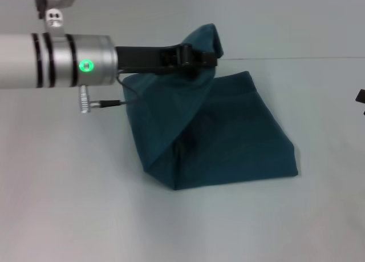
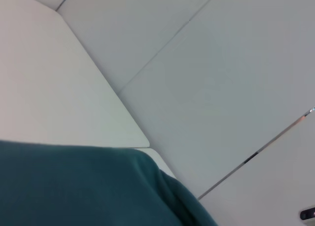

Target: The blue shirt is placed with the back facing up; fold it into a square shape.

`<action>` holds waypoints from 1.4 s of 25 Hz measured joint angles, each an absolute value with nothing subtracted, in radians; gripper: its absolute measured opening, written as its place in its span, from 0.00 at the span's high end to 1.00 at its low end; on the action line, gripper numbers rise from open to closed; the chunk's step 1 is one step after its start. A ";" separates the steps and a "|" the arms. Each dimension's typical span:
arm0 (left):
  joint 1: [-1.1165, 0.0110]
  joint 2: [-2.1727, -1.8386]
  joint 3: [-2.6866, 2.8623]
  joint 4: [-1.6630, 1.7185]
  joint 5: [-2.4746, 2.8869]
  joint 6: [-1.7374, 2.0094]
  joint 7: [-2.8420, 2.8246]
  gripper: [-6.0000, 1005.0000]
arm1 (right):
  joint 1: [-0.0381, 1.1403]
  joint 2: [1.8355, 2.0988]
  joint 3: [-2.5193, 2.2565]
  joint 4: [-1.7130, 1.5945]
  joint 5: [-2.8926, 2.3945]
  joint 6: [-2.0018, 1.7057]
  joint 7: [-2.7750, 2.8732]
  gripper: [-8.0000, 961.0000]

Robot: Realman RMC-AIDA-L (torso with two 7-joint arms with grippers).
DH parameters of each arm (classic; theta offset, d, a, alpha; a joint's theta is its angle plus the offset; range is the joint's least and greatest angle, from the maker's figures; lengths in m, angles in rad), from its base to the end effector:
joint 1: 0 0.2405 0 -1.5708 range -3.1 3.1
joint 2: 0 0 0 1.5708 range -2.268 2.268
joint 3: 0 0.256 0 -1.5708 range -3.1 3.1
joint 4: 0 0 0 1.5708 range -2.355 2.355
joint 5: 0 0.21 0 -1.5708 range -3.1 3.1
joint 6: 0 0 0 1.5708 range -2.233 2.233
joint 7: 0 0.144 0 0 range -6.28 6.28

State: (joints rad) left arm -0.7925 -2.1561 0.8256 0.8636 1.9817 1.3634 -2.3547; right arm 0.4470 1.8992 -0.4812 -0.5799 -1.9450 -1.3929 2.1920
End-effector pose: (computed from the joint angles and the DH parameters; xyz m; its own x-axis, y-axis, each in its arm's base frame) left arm -0.1289 0.4079 -0.0074 0.4232 0.7461 0.5140 0.8072 -0.5681 0.1600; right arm 0.3475 0.3403 0.0993 0.0104 -0.6952 -0.7187 -0.9814 -0.1447 0.1259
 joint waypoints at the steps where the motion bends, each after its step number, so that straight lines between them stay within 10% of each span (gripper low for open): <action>1: -0.799 -2.159 0.842 0.860 1.982 1.351 -2.355 0.97 | 0.447 1.899 -0.481 -0.580 -1.945 -1.393 2.192 0.27; 24: -0.902 -2.171 1.124 0.661 1.847 1.143 -2.195 0.81 | 0.446 1.896 -0.480 -0.580 -1.947 -1.386 2.195 0.27; 35: -0.736 -2.152 0.956 0.704 1.606 1.226 -2.249 0.38 | 0.449 1.887 -0.481 -0.570 -1.985 -1.392 2.200 0.27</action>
State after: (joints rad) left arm -0.7358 -2.1523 0.9557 0.7040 1.6056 1.2258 -2.2487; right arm 0.4494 1.8867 -0.4814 -0.5703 -1.9855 -1.3917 2.2005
